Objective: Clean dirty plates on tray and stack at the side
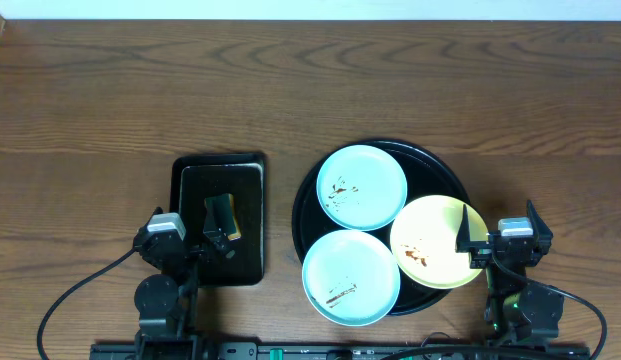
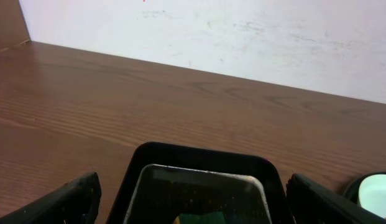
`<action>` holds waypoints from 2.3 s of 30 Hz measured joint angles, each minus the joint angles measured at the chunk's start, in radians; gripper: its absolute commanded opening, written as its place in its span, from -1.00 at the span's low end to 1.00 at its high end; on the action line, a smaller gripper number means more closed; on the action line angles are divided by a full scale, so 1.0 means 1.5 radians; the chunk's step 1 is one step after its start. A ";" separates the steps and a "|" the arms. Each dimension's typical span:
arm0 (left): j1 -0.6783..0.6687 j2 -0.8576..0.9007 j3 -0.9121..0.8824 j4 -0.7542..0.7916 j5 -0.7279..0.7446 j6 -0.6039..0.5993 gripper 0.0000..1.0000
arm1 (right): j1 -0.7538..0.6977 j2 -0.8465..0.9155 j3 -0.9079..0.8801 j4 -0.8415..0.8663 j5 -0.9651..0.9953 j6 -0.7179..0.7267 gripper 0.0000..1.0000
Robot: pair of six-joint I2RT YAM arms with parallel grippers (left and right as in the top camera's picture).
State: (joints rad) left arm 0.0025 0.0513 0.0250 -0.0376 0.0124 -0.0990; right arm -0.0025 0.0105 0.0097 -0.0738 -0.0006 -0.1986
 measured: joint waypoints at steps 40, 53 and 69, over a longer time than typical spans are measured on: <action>0.000 0.009 0.000 -0.001 0.011 -0.001 0.90 | 0.000 0.000 0.000 0.000 0.000 0.000 0.98; 0.000 0.277 0.119 -0.126 0.063 -0.059 0.90 | 0.000 0.000 0.000 0.000 0.000 0.000 0.99; 0.000 0.689 0.551 -0.542 0.151 -0.061 0.90 | 0.000 0.001 0.000 0.000 0.000 0.003 0.98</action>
State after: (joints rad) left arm 0.0025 1.0843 0.8516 -0.8513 0.2390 -0.1905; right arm -0.0025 0.0113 0.0097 -0.0738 -0.0010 -0.1947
